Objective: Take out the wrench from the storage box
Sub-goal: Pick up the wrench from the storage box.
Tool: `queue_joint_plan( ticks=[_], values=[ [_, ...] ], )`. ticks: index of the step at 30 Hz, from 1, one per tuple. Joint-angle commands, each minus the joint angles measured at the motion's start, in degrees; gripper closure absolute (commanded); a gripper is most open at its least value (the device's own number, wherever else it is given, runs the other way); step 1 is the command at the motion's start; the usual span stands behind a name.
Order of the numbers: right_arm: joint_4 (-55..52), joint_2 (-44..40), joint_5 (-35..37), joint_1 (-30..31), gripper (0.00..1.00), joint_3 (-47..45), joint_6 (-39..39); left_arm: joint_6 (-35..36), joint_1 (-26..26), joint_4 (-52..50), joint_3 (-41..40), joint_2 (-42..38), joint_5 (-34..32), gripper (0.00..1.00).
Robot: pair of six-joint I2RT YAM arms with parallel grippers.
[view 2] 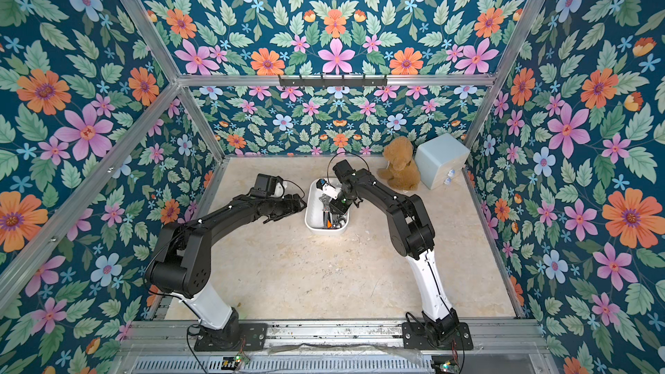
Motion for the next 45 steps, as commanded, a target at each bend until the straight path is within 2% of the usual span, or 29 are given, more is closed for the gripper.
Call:
queue_joint_plan(
  ticks=[1, 35, 45],
  values=[
    [-1.0, 0.4, 0.3, 0.3, 0.61, 0.4, -1.9, 0.5, 0.2, 0.7, 0.0, 0.0, 0.2, 0.16],
    [1.7, 4.7, 1.5, 0.8, 0.65, 2.9, -5.6, 0.2, 0.7, 1.1, -0.2, -0.5, 0.7, 0.16],
    [2.0, 4.5, 2.3, 0.8, 0.71, 2.5, -5.7, 0.1, 1.1, 1.2, -0.1, -0.3, 1.0, 0.16]
  ],
)
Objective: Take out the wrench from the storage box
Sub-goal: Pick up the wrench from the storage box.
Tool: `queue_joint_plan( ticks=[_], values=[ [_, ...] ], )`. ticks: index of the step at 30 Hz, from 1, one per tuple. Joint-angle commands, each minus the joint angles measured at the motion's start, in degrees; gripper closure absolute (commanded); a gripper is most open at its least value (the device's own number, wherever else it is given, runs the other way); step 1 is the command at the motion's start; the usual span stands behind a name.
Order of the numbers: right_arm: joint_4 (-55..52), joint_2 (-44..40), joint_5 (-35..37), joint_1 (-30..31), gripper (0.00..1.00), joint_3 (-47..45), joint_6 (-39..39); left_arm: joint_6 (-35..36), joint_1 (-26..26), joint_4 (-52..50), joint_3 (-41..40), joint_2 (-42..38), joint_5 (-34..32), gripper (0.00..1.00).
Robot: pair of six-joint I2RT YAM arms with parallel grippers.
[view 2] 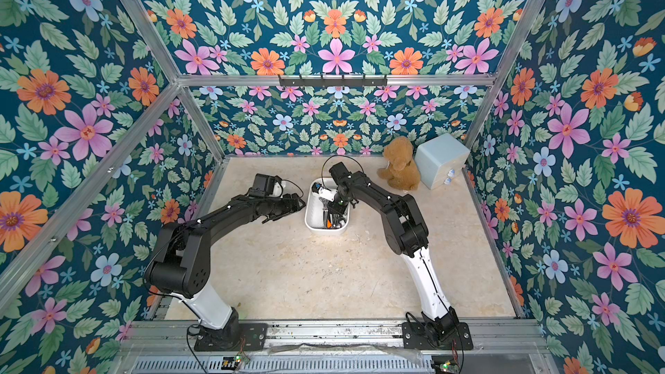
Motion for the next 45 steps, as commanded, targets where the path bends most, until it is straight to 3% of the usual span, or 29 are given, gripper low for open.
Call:
queue_joint_plan(
  ticks=[1, 20, 29, 40, 45],
  values=[
    [-0.6, 0.3, 0.8, 0.0, 0.72, -0.1, 0.1, 0.2, 0.2, 0.5, 0.2, -0.2, 0.6, 0.16],
    [-0.3, -1.1, 2.1, 0.2, 0.85, -0.1, 2.1, 0.0, 0.5, 0.5, 0.2, -0.4, 0.4, 0.16],
    [0.3, -1.8, 4.2, 0.8, 0.96, 0.0, 4.4, -0.3, 0.5, 0.7, 0.2, -0.9, 0.3, 0.16],
    [4.4, -3.3, 6.7, 1.3, 1.0, 0.6, 12.3, -0.5, 0.6, 0.7, 0.0, -2.3, 0.2, 0.16],
    [3.2, -1.3, 9.1, 2.1, 1.0, 5.6, 20.9, -0.6, 0.6, 0.7, 0.0, -3.2, 0.1, 0.16]
  ],
)
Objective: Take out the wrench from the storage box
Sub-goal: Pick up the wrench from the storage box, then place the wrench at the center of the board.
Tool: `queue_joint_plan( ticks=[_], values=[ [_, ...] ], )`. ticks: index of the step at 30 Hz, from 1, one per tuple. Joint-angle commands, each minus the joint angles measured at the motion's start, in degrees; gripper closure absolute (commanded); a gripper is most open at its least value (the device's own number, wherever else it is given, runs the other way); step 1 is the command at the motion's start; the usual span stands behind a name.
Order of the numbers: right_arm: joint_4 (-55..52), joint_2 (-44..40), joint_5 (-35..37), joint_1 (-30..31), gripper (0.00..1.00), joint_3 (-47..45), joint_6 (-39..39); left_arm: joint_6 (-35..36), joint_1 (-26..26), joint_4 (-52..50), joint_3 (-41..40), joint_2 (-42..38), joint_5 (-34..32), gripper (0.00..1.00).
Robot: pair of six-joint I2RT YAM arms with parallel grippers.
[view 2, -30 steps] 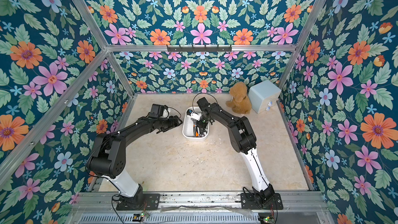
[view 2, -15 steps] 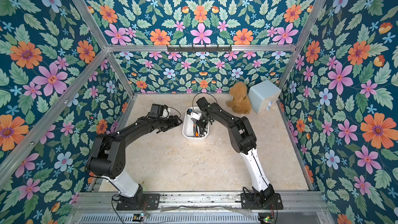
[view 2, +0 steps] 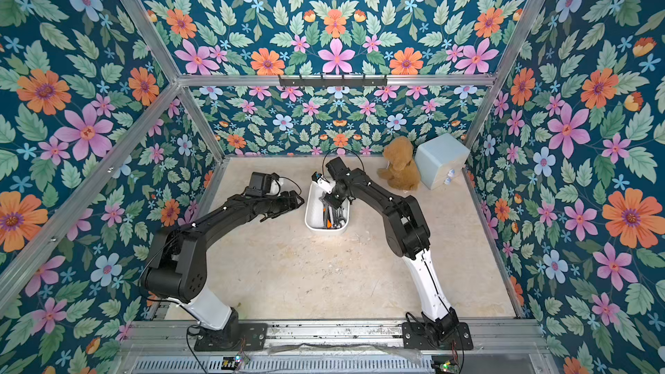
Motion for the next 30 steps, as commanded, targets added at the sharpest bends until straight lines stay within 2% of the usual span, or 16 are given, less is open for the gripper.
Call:
queue_joint_plan(
  ticks=[1, 7, 13, 24, 30],
  values=[
    [-0.3, 1.4, 2.3, 0.7, 1.0, 3.9, 8.8, -0.2, 0.1, 0.6, 0.0, -0.7, -0.4, 0.16],
    [-0.4, -0.7, 7.2, 1.9, 1.0, 5.6, 17.3, -0.3, 0.2, 0.7, -0.4, -2.3, -0.7, 0.16],
    [2.5, -9.8, 12.3, 1.9, 1.0, -3.2, 26.6, -0.7, 0.1, 1.0, -0.8, -4.4, -0.9, 0.16],
    [10.9, -36.8, 19.7, 4.1, 1.0, -39.0, 41.8, -2.6, 0.0, 2.1, -2.0, -7.0, -0.6, 0.15],
    [14.5, -45.6, 20.9, 8.2, 1.0, -55.6, 53.6, -3.2, -0.7, 2.5, -2.5, -7.7, -0.9, 0.16]
  ],
)
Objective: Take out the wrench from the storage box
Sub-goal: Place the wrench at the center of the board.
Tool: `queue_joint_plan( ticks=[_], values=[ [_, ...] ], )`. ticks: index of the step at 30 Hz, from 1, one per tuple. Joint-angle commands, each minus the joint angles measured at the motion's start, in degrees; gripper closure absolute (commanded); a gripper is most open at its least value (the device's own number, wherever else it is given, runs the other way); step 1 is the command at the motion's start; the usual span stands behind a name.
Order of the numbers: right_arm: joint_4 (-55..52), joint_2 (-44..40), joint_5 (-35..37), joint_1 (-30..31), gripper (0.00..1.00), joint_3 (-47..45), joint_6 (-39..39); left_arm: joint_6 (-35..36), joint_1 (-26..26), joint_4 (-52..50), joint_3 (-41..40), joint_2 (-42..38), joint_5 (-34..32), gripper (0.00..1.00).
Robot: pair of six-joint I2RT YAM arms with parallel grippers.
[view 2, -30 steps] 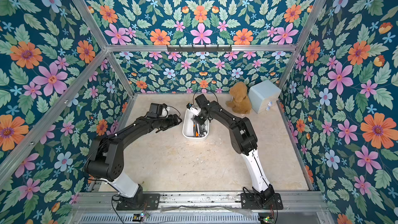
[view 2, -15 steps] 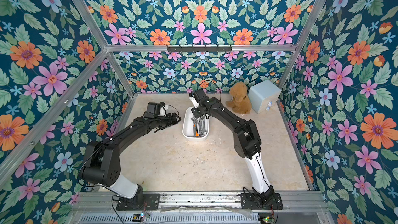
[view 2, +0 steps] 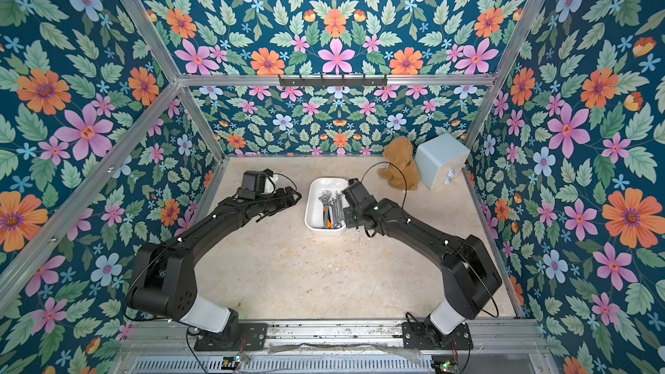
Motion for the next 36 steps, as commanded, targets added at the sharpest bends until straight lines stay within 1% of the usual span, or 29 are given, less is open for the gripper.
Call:
queue_joint_plan(
  ticks=[1, 5, 12, 18, 22, 23, 26, 28, 31, 36],
  values=[
    [3.9, -2.7, 2.3, 2.2, 1.0, -7.0, 10.4, -0.6, -0.3, 1.2, -0.3, -0.6, -0.2, 0.16],
    [6.9, -3.5, 2.4, 4.1, 1.0, -13.3, 16.1, -0.3, -0.5, 0.9, 0.0, -0.8, -0.4, 0.15],
    [9.6, 0.1, 1.6, 4.7, 1.0, -17.3, 21.2, 0.1, -0.5, 0.5, 0.0, -0.9, -0.8, 0.15],
    [11.0, 2.6, 0.0, 4.8, 1.0, -18.6, 23.1, 0.7, -0.5, -0.1, 0.6, -0.5, -1.2, 0.15],
    [10.0, 2.7, 0.2, 4.7, 1.0, -18.7, 23.2, 0.9, -0.4, -0.3, 0.7, -0.1, -1.2, 0.15],
    [9.8, 2.7, 0.3, 4.7, 0.99, -18.6, 23.2, 0.9, -0.5, -0.3, 0.7, 0.0, -1.2, 0.15],
    [8.8, 2.5, 0.6, 4.7, 0.87, -18.4, 23.2, 0.8, -0.5, -0.3, 0.8, 0.4, -1.0, 0.15],
    [8.0, 2.0, 0.8, 4.7, 0.81, -18.0, 22.8, 0.8, -0.5, -0.4, 0.7, 0.6, -1.1, 0.15],
    [7.0, 1.0, 1.2, 4.7, 0.74, -17.6, 22.0, 0.6, -0.5, -0.3, 0.7, 0.8, -1.6, 0.15],
    [6.1, -0.4, 0.9, 4.8, 0.66, -16.7, 20.2, 0.7, -0.4, 0.1, 0.6, 1.6, -2.0, 0.15]
  ],
)
